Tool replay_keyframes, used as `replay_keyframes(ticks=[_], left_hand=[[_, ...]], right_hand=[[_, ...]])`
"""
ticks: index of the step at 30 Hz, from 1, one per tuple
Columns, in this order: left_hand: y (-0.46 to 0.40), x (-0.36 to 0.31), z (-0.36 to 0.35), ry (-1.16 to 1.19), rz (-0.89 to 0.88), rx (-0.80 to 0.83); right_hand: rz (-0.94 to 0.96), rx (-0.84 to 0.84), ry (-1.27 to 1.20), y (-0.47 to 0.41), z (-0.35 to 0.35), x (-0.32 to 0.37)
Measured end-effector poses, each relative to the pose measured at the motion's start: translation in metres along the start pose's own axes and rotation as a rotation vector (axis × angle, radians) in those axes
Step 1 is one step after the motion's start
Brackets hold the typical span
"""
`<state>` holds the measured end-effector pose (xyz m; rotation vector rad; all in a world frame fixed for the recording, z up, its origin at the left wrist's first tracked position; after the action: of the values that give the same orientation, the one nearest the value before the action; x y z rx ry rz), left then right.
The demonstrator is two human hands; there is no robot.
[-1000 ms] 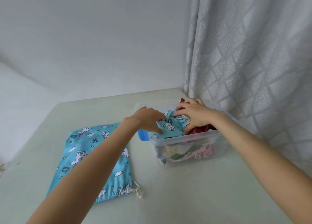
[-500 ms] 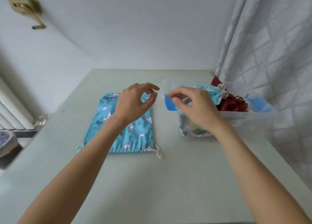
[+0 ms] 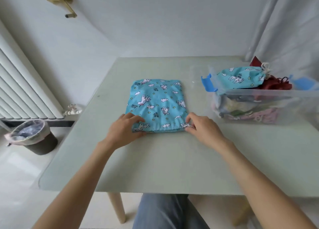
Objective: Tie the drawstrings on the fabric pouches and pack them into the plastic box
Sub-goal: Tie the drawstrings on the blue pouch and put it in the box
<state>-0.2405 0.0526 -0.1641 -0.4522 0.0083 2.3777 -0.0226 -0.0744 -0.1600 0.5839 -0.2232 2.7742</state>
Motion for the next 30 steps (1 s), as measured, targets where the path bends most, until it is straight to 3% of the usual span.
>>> replay_keyframes(ticks=[3, 9, 13, 17, 21, 26, 30], left_hand=[[0.008, 0.018, 0.007, -0.02, 0.101, -0.129], [0.012, 0.038, 0.015, 0.225, 0.17, -0.194], [0.015, 0.046, 0.024, 0.374, 0.235, -0.181], [0.018, 0.033, 0.03, 0.466, 0.091, -0.069], [0.019, 0.023, 0.023, 0.429, 0.082, 0.002], [0.021, 0.019, 0.03, 0.377, 0.037, -0.25], [0.026, 0.029, 0.043, 0.791, 0.133, -0.467]], right_hand=[[-0.029, -0.073, -0.377, -0.002, 0.007, -0.005], [-0.049, -0.13, -0.779, -0.018, 0.03, 0.0], [-0.055, -0.174, -0.702, -0.019, 0.036, -0.005], [-0.038, -0.177, -0.694, -0.016, 0.033, -0.008], [-0.031, -0.149, -0.758, -0.014, 0.03, -0.012], [-0.005, -0.111, -0.819, -0.007, 0.027, -0.017], [0.02, -0.053, -0.805, 0.001, 0.023, -0.021]])
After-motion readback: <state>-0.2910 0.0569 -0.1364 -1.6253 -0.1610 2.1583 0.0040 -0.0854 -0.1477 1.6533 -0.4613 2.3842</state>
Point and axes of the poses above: each hand's wrist, its own y-axis away from the middle knuckle, its own z-axis out of the back of the hand, x = y × z, the point moved 6 cm from there along -y, towards the middle knuckle, and after that the axes turned 1 degree about -x, right-handed, at the moved point
